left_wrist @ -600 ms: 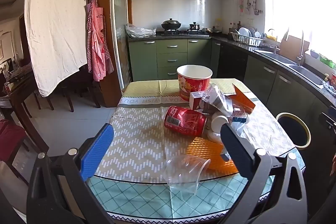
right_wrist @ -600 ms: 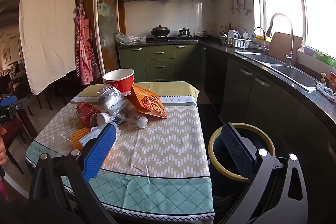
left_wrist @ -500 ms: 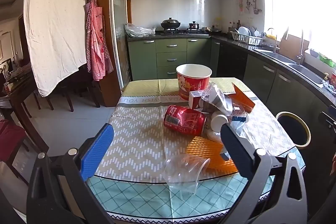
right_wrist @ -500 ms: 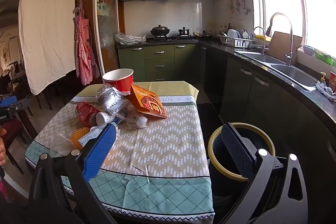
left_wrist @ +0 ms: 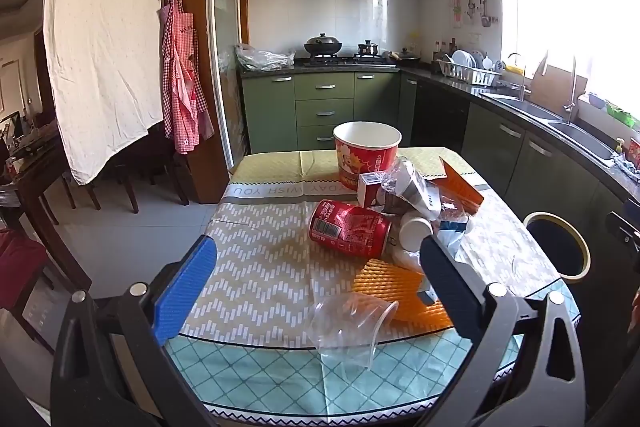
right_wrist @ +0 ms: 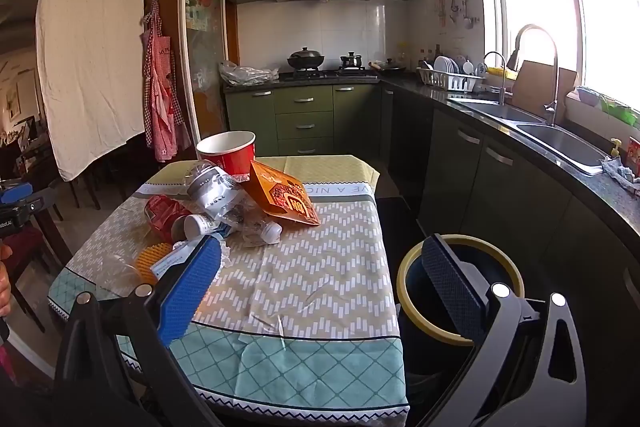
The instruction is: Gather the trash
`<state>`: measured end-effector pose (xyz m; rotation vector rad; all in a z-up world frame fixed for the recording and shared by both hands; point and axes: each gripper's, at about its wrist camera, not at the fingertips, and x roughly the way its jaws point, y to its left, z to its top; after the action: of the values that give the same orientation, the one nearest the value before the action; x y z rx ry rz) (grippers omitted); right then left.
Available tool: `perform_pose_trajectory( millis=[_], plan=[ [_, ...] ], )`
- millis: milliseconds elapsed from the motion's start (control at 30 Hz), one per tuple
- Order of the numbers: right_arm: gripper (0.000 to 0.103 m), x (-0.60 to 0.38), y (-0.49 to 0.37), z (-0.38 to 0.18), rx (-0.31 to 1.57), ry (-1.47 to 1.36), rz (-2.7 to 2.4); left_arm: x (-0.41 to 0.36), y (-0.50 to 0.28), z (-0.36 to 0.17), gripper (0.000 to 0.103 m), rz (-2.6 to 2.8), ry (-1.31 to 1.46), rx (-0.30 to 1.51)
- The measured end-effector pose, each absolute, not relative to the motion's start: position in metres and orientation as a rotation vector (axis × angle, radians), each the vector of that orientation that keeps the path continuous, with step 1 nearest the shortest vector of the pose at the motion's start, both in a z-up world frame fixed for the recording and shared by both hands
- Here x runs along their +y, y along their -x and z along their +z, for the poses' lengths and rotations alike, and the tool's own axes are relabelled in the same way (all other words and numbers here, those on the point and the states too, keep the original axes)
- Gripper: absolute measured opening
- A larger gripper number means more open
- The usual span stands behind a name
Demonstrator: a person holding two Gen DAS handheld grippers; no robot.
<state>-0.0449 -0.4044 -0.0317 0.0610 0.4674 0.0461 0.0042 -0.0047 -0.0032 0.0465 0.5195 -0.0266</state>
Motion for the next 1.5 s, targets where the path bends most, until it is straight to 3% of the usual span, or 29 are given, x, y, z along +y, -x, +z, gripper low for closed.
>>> perform_pose_trajectory(
  millis=[1500],
  plan=[
    [0.099,-0.413,0.042,-0.034,0.477,-0.069,0.030,-0.008,-0.004,-0.013,0.097,-0.030,-0.050,0.534]
  ],
)
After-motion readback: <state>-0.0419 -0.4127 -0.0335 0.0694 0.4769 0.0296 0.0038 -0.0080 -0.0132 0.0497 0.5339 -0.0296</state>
